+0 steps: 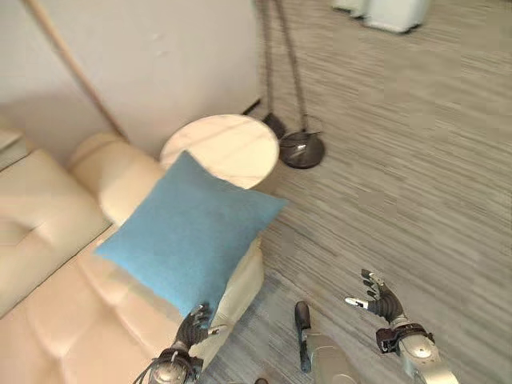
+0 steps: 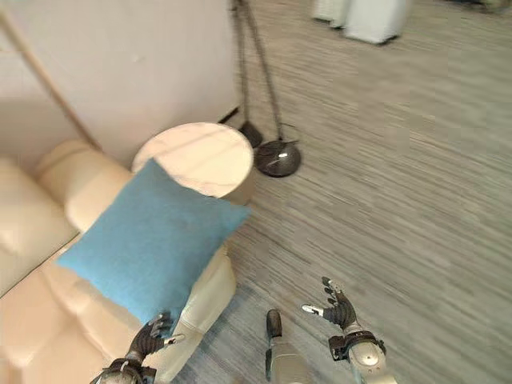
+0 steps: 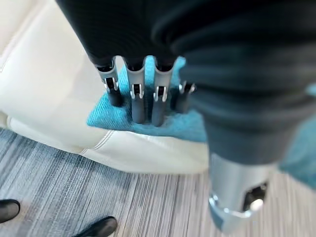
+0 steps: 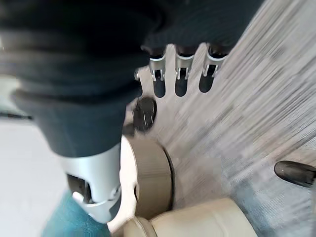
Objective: Pick up all the scattered cushions and arrange them neatly on the sofa.
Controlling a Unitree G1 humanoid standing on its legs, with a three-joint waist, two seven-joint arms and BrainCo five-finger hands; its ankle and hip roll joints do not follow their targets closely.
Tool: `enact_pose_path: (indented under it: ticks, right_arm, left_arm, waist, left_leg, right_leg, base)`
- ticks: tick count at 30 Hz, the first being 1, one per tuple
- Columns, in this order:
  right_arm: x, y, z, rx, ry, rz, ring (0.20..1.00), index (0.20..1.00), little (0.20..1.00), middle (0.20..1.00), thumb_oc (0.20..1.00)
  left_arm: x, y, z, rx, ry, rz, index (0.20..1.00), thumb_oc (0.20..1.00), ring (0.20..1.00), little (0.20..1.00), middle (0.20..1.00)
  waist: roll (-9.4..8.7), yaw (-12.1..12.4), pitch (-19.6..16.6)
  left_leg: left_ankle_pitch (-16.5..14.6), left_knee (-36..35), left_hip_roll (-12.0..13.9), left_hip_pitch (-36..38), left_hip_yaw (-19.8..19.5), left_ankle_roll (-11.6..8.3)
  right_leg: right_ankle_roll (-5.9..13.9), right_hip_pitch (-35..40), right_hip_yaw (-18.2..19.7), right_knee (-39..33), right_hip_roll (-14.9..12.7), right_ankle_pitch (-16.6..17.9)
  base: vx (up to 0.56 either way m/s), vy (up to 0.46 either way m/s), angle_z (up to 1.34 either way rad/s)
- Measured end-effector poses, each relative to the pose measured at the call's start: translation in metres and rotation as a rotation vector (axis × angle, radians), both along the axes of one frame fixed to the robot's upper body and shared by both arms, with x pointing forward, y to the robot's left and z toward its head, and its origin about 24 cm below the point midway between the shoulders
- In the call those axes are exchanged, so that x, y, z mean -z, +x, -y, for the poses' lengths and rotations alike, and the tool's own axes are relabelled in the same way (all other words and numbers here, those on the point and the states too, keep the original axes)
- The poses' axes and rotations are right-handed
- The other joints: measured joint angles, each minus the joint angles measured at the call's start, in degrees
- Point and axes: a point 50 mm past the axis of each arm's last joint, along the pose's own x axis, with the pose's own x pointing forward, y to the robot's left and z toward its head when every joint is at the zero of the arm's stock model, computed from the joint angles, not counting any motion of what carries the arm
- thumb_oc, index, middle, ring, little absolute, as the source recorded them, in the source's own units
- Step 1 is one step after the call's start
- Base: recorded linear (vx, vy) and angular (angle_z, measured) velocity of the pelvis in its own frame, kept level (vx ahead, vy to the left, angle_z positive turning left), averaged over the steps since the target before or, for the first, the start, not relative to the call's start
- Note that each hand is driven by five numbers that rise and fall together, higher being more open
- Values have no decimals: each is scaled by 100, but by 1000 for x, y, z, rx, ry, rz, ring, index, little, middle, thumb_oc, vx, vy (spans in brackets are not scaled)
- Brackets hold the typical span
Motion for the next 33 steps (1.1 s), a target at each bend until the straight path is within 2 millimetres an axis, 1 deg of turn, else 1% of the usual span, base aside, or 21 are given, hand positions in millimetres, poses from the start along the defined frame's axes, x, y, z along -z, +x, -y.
enact_pose_path:
  ticks: [1,2,3,4,5,7,9,10,12,13,14,16,18,19,20,24,26,27,29,31,33]
  right_arm:
    - [2,-3,3,14,-4,-11,1000,1000,1000,1000,1000]
    - [1,-2,6,20,-11,-11,1000,1000,1000,1000,1000]
    - [-3,2,7,11,-15,12,1000,1000,1000,1000,1000]
    - [-5,6,6,10,-16,21,1000,1000,1000,1000,1000]
    - [-7,11,4,8,-15,34,1000,1000,1000,1000,1000]
    - [-7,12,4,10,-18,32,1000,1000,1000,1000,1000]
    - [-5,8,6,18,-19,21,1000,1000,1000,1000,1000]
    - [-1,2,6,29,-18,5,1000,1000,1000,1000,1000]
    - [5,-7,4,53,-6,-17,1000,1000,1000,1000,1000]
    - [8,-10,1,52,3,-31,1000,1000,1000,1000,1000]
    - [8,-10,-1,45,9,-30,1000,1000,1000,1000,1000]
    - [5,-4,-3,44,13,-10,1000,1000,1000,1000,1000]
    - [4,-4,1,48,2,-8,1000,1000,1000,1000,1000]
    - [4,-5,3,50,-3,-11,1000,1000,1000,1000,1000]
    - [5,-5,1,50,2,-21,1000,1000,1000,1000,1000]
    - [6,-4,-3,39,8,-27,1000,1000,1000,1000,1000]
    - [6,-3,-6,26,7,-27,1000,1000,1000,1000,1000]
    - [5,1,-6,20,0,-17,1000,1000,1000,1000,1000]
    - [1,6,-7,15,-2,0,1000,1000,1000,1000,1000]
    - [-6,11,-6,2,-17,36,1000,1000,1000,1000,1000]
    - [-15,16,-4,-10,-42,74,1000,1000,1000,1000,1000]
  left_arm:
    - [-1,2,0,0,0,5,1000,1000,1000,1000,1000]
    - [-1,3,0,-1,0,11,1000,1000,1000,1000,1000]
    - [-2,2,-2,-5,6,13,1000,1000,1000,1000,1000]
    - [-2,2,-2,-13,1,13,1000,1000,1000,1000,1000]
    - [-2,2,-3,-15,0,17,1000,1000,1000,1000,1000]
    - [-6,9,-3,-21,-3,42,1000,1000,1000,1000,1000]
    - [-12,16,-4,-24,-5,78,1000,1000,1000,1000,1000]
    - [-17,20,-5,-22,-5,104,1000,1000,1000,1000,1000]
    - [-18,20,-6,-25,-5,113,1000,1000,1000,1000,1000]
    - [-18,19,-7,-30,-4,111,1000,1000,1000,1000,1000]
    - [-17,17,-8,-35,-2,106,1000,1000,1000,1000,1000]
    - [-15,10,-10,-42,1,86,1000,1000,1000,1000,1000]
    - [-11,3,-11,-49,1,66,1000,1000,1000,1000,1000]
    - [-11,2,-11,-51,2,60,1000,1000,1000,1000,1000]
    - [-9,0,-18,-77,13,49,1000,1000,1000,1000,1000]
    - [-11,5,-27,-86,42,54,1000,1000,1000,1000,1000]
    - [-16,11,-34,-80,67,69,1000,1000,1000,1000,1000]
    - [-17,11,-38,-77,79,71,1000,1000,1000,1000,1000]
    - [-20,11,-45,-83,97,75,1000,1000,1000,1000,1000]
    - [-22,11,-51,-111,105,82,1000,1000,1000,1000,1000]
    - [-22,12,-51,-110,105,84,1000,1000,1000,1000,1000]
  waist:
    - [8,-16,-4]
    - [1,4,-3]
    - [-106,98,-13]
    - [-137,127,-3]
    - [-111,151,-12]
    - [-192,206,36]
    - [-271,229,81]
    - [-304,218,83]
    - [-341,164,54]
    - [-364,133,6]
    - [-384,170,-23]
    - [-381,168,-124]
    - [-214,126,-253]
    - [-119,125,-290]
    - [-143,129,-315]
    - [-272,97,-354]
    - [-384,129,-352]
    - [-397,131,-343]
    - [-388,127,-323]
    - [-324,129,-280]
    - [-307,123,-239]
  left_leg:
    - [-5,238,29,-50,130,-183]
    - [31,649,56,-239,469,-338]
    - [93,1502,133,-713,1153,-504]
    - [18,1880,411,-989,1734,-599]
    - [-16,1968,593,-1184,2035,-641]
    - [-30,1769,704,-1422,2290,-627]
    - [-8,1185,823,-1598,2550,-622]
    - [154,628,969,-1709,3025,-605]
    - [264,252,1142,-1717,3710,-663]
    - [444,173,1186,-1747,3769,-703]
    - [575,178,1199,-1695,3721,-701]
    - [632,13,1150,-1503,3679,-644]
    - [732,-453,1044,-1158,3464,-567]
    - [869,-614,1021,-1000,3390,-457]
    - [1075,-821,892,-786,3421,-244]
    - [843,-692,596,-806,3446,1]
    - [762,-690,426,-777,3418,109]
    - [762,-679,397,-781,3423,111]
    - [708,-693,380,-749,3366,177]
    - [677,-720,352,-687,3234,220]
    - [675,-710,364,-657,3218,230]
  right_leg:
    - [-99,150,-206,-62,-55,67]
    - [-200,364,-451,-242,-91,81]
    - [-537,608,-501,-540,-92,243]
    - [-701,685,-638,-706,-43,168]
    - [-789,776,-757,-803,5,167]
    - [-880,894,-945,-908,14,107]
    - [-919,1178,-1320,-1111,9,75]
    - [-911,1351,-1689,-1159,26,-24]
    - [-828,1594,-2090,-1199,28,-177]
    - [-874,1640,-2208,-1170,34,-243]
    - [-814,1608,-2192,-1128,40,-300]
    - [-733,1641,-2150,-1113,30,-333]
    - [-549,1661,-2146,-1012,105,-320]
    - [-496,1652,-2145,-927,133,-369]
    - [-338,1563,-2054,-526,-39,-524]
    - [-48,1112,-1992,592,-597,-954]
    - [119,901,-1773,1106,-812,-1056]
    - [126,786,-1679,1312,-867,-1038]
    - [197,684,-1512,1411,-886,-1098]
    - [330,705,-1245,1061,-870,-1178]
    - [440,614,-1126,735,-884,-1080]
  base:
    - [78,-102,133]
    - [120,-163,133]
    - [124,-148,98]
    - [168,-198,78]
    - [121,-134,44]
    - [111,-83,54]
    - [184,3,88]
    - [281,57,106]
    - [187,60,103]
    - [114,94,63]
    - [174,158,20]
    - [188,165,-12]
    - [177,180,-4]
    - [190,255,-12]
    - [162,231,-16]
    - [69,121,3]
    - [34,72,13]
    - [127,49,3]
    - [157,-1,6]
    - [131,-34,15]
    - [95,-43,16]
